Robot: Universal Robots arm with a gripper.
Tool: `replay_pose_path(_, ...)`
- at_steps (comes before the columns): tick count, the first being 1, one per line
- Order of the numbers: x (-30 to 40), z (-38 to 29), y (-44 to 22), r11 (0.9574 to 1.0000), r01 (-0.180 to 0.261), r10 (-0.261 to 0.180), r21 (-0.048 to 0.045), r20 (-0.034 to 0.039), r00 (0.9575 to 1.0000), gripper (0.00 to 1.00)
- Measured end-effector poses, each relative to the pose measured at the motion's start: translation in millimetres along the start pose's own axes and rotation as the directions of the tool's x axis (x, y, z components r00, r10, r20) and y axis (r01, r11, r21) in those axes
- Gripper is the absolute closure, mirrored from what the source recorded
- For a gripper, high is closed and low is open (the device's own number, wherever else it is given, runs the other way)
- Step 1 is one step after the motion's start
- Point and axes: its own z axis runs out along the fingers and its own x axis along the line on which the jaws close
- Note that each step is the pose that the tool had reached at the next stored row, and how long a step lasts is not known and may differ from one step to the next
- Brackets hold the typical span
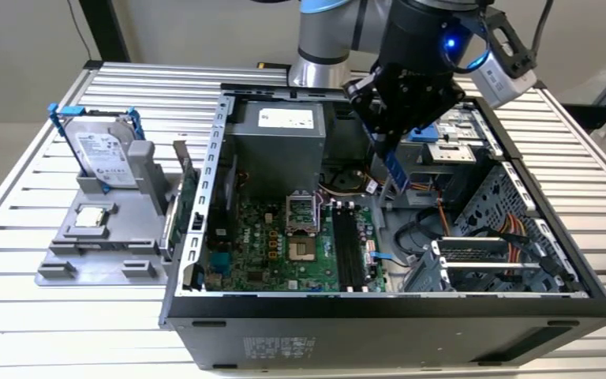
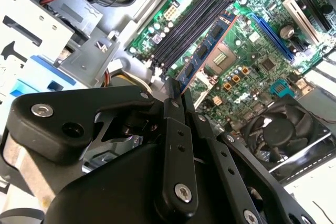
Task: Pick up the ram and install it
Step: 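Insert the ram into the slot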
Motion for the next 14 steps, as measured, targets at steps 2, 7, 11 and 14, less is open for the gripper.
replay_pose_path(2, 0.0, 0.8, 0.0, 1.0000, 0.000, 0.000, 0.0003, 0.0000, 1.0000, 1.00)
replay_pose_path(7, 0.0, 2.2, 0.1, 1.0000, -0.001, 0.001, 0.0018, -0.0003, 1.0000, 1.00)
replay_pose_path(11, 0.0, 2.3, 0.2, 1.0000, -0.001, 0.001, 0.0019, -0.0002, 1.0000, 1.00)
replay_pose_path(14, 0.0, 2.3, 0.2, 1.0000, -0.001, 0.001, 0.0020, -0.0003, 1.0000, 1.00)
